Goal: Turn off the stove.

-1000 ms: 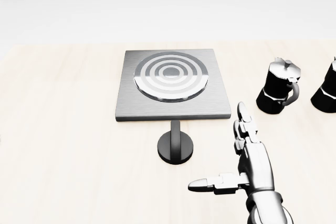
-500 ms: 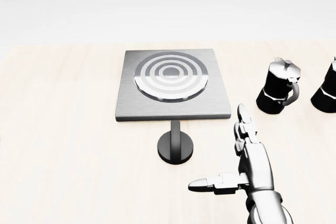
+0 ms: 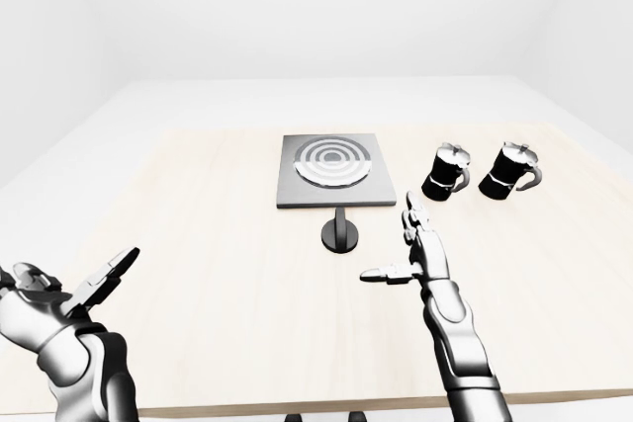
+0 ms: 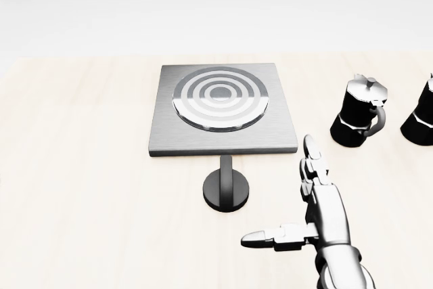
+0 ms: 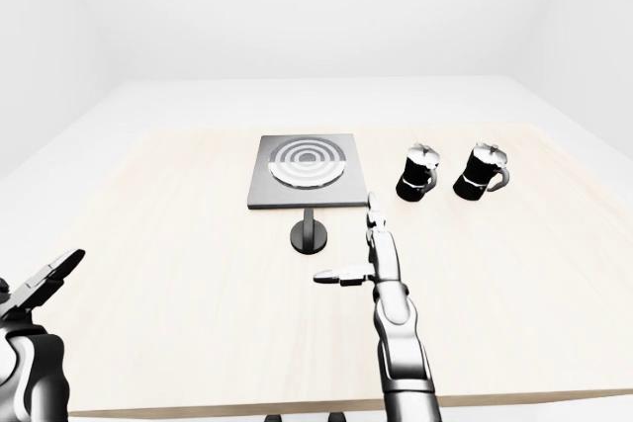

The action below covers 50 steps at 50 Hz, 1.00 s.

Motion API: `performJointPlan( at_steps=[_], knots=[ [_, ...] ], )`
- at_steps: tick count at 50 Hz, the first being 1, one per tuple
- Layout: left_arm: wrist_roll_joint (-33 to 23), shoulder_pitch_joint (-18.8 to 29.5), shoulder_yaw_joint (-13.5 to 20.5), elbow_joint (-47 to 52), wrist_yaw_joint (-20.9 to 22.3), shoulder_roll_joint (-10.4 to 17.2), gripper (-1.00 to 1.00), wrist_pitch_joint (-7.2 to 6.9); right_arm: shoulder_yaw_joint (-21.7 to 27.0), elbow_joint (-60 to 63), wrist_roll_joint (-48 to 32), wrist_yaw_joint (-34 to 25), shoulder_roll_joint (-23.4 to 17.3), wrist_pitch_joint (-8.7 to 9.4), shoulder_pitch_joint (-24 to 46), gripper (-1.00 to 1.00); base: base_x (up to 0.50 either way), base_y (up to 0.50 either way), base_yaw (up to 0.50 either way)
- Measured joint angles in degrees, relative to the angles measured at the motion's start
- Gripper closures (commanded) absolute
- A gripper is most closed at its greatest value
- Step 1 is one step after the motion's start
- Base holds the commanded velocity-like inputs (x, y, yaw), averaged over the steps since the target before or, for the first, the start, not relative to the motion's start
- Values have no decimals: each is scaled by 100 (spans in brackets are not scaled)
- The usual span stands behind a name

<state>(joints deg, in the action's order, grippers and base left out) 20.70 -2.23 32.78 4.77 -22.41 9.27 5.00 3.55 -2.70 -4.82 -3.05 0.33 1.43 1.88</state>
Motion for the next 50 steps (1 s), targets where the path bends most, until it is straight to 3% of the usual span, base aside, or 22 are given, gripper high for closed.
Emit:
performJointPlan(
  at_steps=[20, 50],
  knots=[
    [15, 23, -10, -80, -90, 28, -100, 0, -152, -177, 150, 185, -149, -128, 4, -100, 0, 0, 0],
    [142, -29, 32, 66, -45, 9, -100, 0, -230, -174, 71, 239, -154, -116, -2, -100, 0, 0, 0]
  ],
)
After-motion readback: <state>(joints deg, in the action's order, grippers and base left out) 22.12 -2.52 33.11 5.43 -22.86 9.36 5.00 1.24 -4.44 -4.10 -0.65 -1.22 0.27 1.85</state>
